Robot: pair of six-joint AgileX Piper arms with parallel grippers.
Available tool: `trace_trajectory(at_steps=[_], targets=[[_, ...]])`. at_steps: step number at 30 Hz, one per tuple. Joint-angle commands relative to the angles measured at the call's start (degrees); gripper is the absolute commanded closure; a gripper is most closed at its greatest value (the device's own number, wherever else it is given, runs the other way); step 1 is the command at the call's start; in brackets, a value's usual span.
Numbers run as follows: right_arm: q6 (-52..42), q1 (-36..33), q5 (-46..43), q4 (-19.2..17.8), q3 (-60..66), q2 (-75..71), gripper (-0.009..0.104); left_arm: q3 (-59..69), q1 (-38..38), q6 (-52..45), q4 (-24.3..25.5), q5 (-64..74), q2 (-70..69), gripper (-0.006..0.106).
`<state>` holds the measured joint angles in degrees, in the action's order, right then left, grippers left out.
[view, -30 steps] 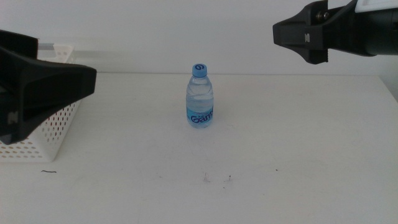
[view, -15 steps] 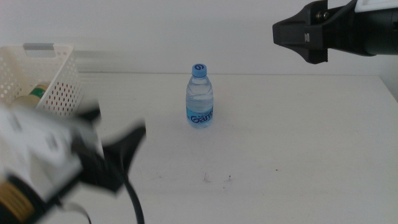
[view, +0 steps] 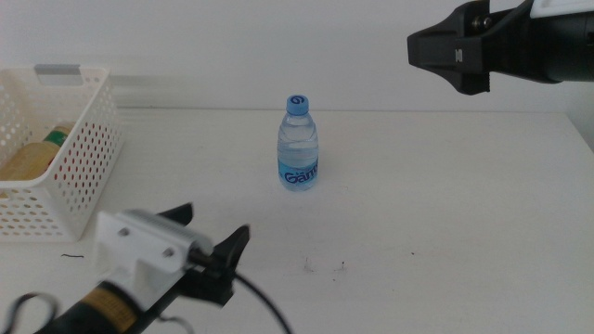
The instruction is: Use arms to grab the bottles and put them into the dustbin to the left of the table.
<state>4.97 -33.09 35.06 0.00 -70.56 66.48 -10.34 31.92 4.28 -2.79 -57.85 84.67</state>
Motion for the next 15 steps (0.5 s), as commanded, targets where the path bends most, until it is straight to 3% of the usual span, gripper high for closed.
trace_trajectory(at_steps=[1,6,15], targets=[[-0.3,0.5,-0.7,-0.7,-0.1,-0.2,0.004,-3.2,-0.3,1.6,-0.6,-9.8,7.4,0.007],[-0.3,0.5,-0.7,-0.7,-0.1,-0.2,0.004,-12.6,-0.5,5.9,3.6,-11.5,18.6,0.007],[-0.3,0.5,-0.7,-0.7,-0.1,-0.2,0.004,-29.2,-2.4,1.8,3.9,1.3,27.6,0.007]])
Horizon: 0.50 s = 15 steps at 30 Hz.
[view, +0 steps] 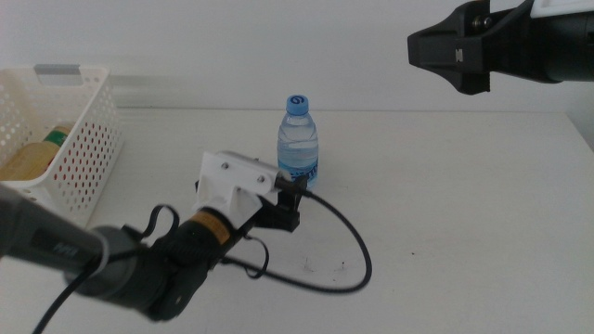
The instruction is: Use arms to grab the bottles and put them into the dustbin to the left of the table.
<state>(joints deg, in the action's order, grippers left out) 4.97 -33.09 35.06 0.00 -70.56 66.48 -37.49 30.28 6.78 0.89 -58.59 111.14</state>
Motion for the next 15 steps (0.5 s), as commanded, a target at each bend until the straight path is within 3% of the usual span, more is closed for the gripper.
trace_trajectory(at_steps=[1,6,15], targets=[[-0.3,0.5,-0.7,-0.7,-0.1,-0.2,0.004,-3.6,-1.3,-0.8,0.8,2.9,1.9,0.007],[-0.3,0.5,-0.7,-0.7,-0.1,-0.2,0.004,-9.8,-2.3,0.8,2.3,9.6,5.6,0.007],[-0.3,0.5,-0.7,-0.7,-0.1,-0.2,0.004,-18.4,-2.8,0.8,0.8,9.9,13.2,0.007]])
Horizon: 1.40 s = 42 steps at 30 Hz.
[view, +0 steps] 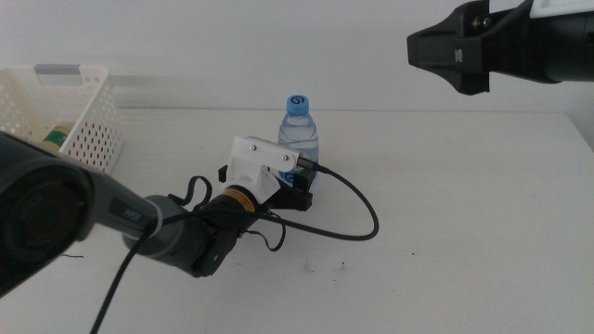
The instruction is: Use arms to grab the bottles and put them into the dustbin to the left of the table.
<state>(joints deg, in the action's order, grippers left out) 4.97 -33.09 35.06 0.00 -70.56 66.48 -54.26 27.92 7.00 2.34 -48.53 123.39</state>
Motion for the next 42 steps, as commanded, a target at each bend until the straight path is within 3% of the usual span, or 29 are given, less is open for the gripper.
trace_trajectory(at_steps=[1,18,22,27,30,35,38,42], targets=[[-0.3,0.5,-0.7,-0.7,-0.1,-0.2,0.004,-2.7,-0.6,0.6,-0.6,-0.1,1.7,0.007],[-0.3,0.5,-0.7,-0.7,-0.1,-0.2,0.004,-13.8,-1.1,2.3,0.9,2.0,8.2,0.009],[-0.3,0.5,-0.7,-0.7,-0.1,-0.2,0.004,-13.8,-1.5,1.5,1.4,2.0,8.0,0.033],[-0.3,0.5,-0.7,-0.7,-0.1,-0.2,0.004,-11.2,-1.7,5.0,6.9,10.1,0.9,0.082],[-0.3,0.5,-0.7,-0.7,-0.1,-0.2,0.004,-9.1,-1.7,5.0,10.4,18.2,-6.1,0.102],[-0.3,0.5,-0.7,-0.7,-0.1,-0.2,0.004,-9.0,-1.7,5.0,5.6,31.4,-15.9,0.102],[-0.3,0.5,-0.7,-0.7,-0.1,-0.2,0.004,-9.1,-1.7,5.0,5.4,41.5,-21.6,0.102],[-0.3,0.5,-0.7,-0.7,-0.1,-0.2,0.004,-13.7,-5.1,-0.5,-2.7,64.8,-30.0,0.102]])
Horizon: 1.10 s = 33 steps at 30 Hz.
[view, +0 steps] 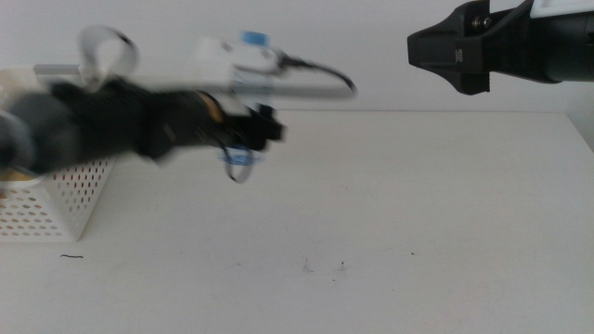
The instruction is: Use arms to grab the bottles and put them into the dustbin to the left of the table.
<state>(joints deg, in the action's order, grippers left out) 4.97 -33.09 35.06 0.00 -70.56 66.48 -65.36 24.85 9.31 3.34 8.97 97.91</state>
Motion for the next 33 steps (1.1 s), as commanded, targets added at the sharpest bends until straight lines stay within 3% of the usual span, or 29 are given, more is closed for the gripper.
trace_trajectory(at_steps=[1,3,5,12,17,21,29,33], targets=[[-0.3,0.5,-0.7,-0.7,-0.1,-0.2,0.004,-4.4,-3.3,-7.4,-7.3,12.6,-5.9,0.102],[-0.3,0.5,-0.7,-0.7,-0.1,-0.2,0.004,-9.6,-7.7,-19.0,-14.5,25.1,-8.3,0.102],[-0.3,0.5,-0.7,-0.7,-0.1,-0.2,0.004,-14.6,-12.7,-24.7,-16.9,34.3,-9.1,0.102],[-0.2,0.5,-0.6,-0.7,-0.1,-0.2,0.004,-28.6,-29.1,-25.9,-12.7,48.7,-7.1,0.102],[0.5,0.5,-0.5,-0.7,-0.1,-0.2,0.004,-31.9,-38.6,-27.5,-14.5,50.6,-2.3,0.102],[0.5,0.5,-0.5,-0.7,-0.1,-0.2,0.004,-31.9,-42.1,-32.8,-16.9,51.0,1.9,0.102],[0.5,0.5,-0.5,-0.7,-0.1,-0.2,0.004,-31.9,-43.6,-34.2,-15.0,45.0,11.3,0.102],[0.5,0.5,-0.5,-0.7,-0.1,-0.2,0.004,-31.9,-43.6,-38.3,-16.3,45.0,14.9,0.092]])
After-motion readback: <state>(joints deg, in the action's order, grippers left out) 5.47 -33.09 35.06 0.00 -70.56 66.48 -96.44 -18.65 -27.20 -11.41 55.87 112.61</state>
